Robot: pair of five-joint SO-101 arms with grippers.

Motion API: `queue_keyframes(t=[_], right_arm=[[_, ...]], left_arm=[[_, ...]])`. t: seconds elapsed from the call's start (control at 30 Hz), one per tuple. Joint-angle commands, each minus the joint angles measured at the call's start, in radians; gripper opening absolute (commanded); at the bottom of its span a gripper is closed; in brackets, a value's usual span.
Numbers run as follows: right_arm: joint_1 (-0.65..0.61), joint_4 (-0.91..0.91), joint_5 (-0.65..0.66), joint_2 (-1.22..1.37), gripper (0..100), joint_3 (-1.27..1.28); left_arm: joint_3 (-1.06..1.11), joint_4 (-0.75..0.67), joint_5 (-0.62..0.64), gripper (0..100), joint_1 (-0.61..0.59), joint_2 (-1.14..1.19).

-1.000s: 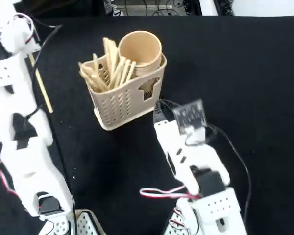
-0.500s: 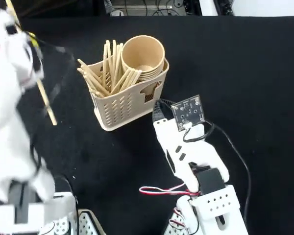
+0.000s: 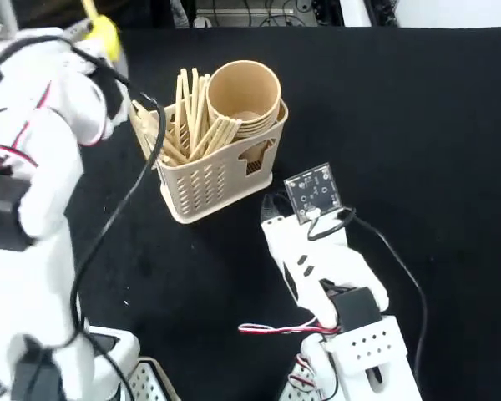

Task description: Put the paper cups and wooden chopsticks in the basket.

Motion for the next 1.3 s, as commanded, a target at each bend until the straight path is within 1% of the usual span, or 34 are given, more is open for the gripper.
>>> queue_keyframes(t=[0.0, 0.13, 0.23, 0.3, 0.43, 0.5, 0.57, 0.67, 0.7, 0.77, 0.93, 1.0, 1.03, 1.13, 1.27], right_arm=[[-0.008, -0.023, 0.008, -0.012, 1.1, 0.025], [-0.008, -0.04, 0.008, -0.007, 1.1, 0.035], [-0.011, -0.038, 0.011, -0.007, 1.1, 0.045], [-0.011, -0.04, 0.014, -0.012, 1.1, 0.065], [-0.012, -0.04, 0.014, -0.013, 1.1, 0.074], [-0.012, -0.04, 0.014, -0.013, 1.1, 0.076], [-0.012, -0.04, 0.014, -0.012, 1.1, 0.076], [-0.012, -0.04, 0.014, -0.012, 1.1, 0.076], [-0.012, -0.04, 0.014, -0.01, 1.1, 0.076], [-0.012, -0.037, 0.014, -0.01, 1.1, 0.076], [-0.009, -0.031, 0.014, -0.007, 1.1, 0.071], [-0.005, -0.026, 0.02, -0.01, 1.1, 0.07], [0.005, -0.008, 0.038, -0.013, 1.1, 0.067], [0.04, 0.066, 0.072, -0.015, 1.1, 0.022], [0.114, 0.11, 0.077, -0.016, 1.1, -0.005]], left_arm=[[0.275, -0.25, 0.006, 3, 0.007, -0.265], [0.631, -0.566, 0.006, 3, 0.013, -0.473], [0.901, -0.746, 0.011, 3, 0.036, -0.572], [1.067, -0.852, 0.006, 3, 0.076, -0.589], [1.323, -1.091, 0.006, 3, 0.068, -0.588], [1.406, -1.151, 0.006, 3, 0.068, -0.597], [1.438, -1.123, 0.006, 6, 0.07, -0.598], [1.428, -1.013, 0.017, 21, 0.067, -0.598], [1.419, -0.977, 0.032, 24, 0.067, -0.598], [1.395, -0.916, 0.058, 24, 0.07, -0.598], [1.293, -0.787, 0.063, 25, 0.073, -0.6], [1.222, -0.698, 0.057, 25, 0.056, -0.601], [1.184, -0.641, 0.057, 25, 0.033, -0.601], [1.099, -0.473, 0.057, 24, -0.087, -0.601], [1.113, -0.342, 0.054, 24, -0.277, -0.652]])
